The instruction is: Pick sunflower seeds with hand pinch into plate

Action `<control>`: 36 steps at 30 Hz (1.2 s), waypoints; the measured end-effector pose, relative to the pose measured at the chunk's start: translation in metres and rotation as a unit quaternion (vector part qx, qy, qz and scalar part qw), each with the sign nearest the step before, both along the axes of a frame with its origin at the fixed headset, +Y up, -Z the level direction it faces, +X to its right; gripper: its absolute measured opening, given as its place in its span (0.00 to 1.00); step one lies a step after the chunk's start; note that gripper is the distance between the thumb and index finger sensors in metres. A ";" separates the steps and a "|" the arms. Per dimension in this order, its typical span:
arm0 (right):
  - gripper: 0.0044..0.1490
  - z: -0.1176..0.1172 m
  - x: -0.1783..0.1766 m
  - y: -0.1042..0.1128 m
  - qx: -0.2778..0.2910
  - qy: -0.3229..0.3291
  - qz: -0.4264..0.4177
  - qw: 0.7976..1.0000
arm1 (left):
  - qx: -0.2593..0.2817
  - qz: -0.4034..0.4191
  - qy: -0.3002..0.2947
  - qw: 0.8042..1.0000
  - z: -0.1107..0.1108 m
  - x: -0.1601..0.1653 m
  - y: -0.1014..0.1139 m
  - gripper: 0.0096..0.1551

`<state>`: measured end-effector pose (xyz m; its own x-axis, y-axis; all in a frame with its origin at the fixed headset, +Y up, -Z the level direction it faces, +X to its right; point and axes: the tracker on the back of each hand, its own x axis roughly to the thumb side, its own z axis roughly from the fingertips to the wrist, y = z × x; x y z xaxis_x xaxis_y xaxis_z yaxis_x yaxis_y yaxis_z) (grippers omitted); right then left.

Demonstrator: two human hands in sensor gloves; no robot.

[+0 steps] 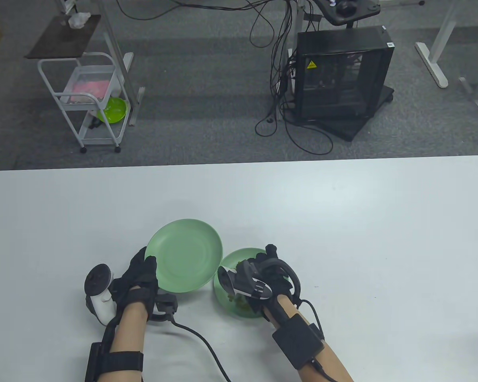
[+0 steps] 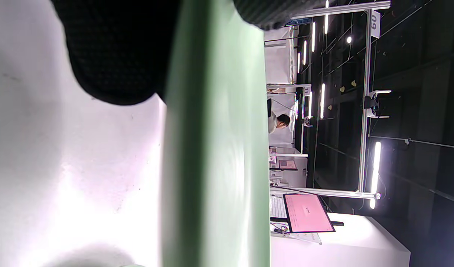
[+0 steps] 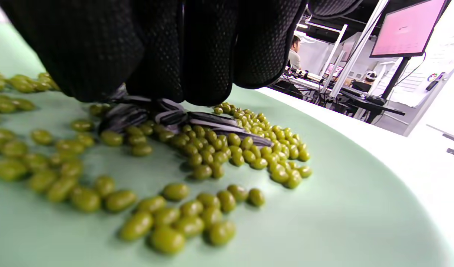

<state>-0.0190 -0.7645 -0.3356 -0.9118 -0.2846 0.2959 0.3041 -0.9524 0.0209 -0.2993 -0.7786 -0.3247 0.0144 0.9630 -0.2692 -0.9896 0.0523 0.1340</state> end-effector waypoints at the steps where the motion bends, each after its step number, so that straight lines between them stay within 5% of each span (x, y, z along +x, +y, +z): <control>1: 0.27 0.000 -0.002 0.000 0.000 -0.001 0.003 1.000 | 0.000 0.001 0.000 1.000 0.000 -0.001 0.000 0.38; 36: 0.21 -0.001 -0.002 -0.004 0.012 -0.005 -0.018 1.000 | -0.007 0.001 0.005 1.000 0.001 -0.003 -0.001 0.38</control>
